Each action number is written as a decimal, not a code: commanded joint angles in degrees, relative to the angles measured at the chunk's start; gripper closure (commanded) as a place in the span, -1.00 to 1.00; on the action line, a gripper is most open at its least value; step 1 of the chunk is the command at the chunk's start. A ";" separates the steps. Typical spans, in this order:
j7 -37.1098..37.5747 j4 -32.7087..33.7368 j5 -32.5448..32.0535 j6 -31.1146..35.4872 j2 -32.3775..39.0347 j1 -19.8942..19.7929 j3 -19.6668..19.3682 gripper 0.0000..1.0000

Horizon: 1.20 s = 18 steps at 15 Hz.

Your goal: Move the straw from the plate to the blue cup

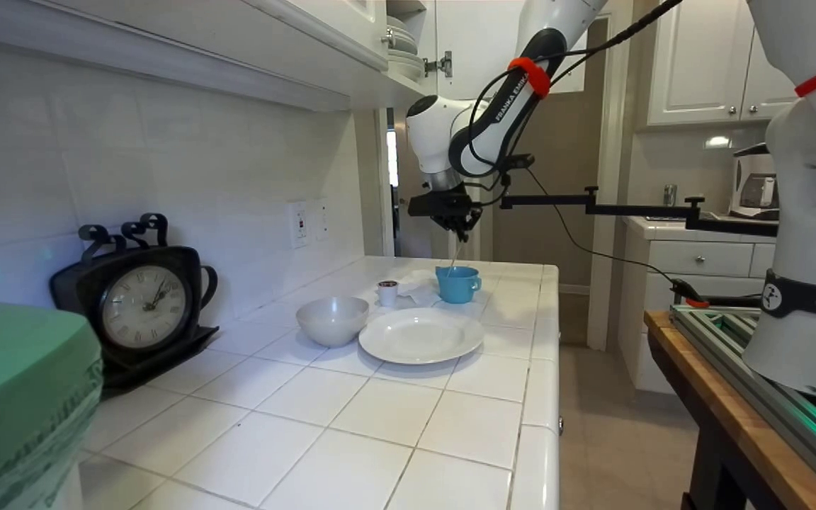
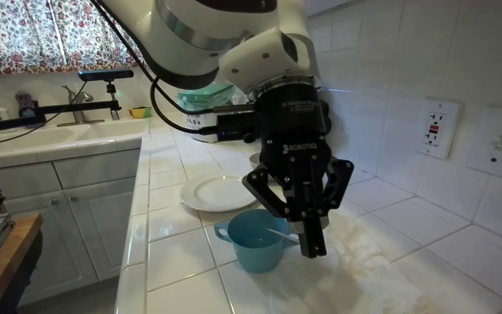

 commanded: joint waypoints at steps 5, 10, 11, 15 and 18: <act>1.91 1.24 -3.16 -0.37 1.75 1.32 -0.69 0.97; 2.01 1.17 -4.92 -0.48 1.94 1.48 -0.45 0.97; 2.09 1.10 -5.10 -0.53 1.82 1.59 -0.37 0.38; 1.97 0.22 -6.40 -0.70 0.58 2.23 -0.22 -0.06; 1.77 -1.04 -7.49 -0.67 -1.35 2.51 0.06 -0.50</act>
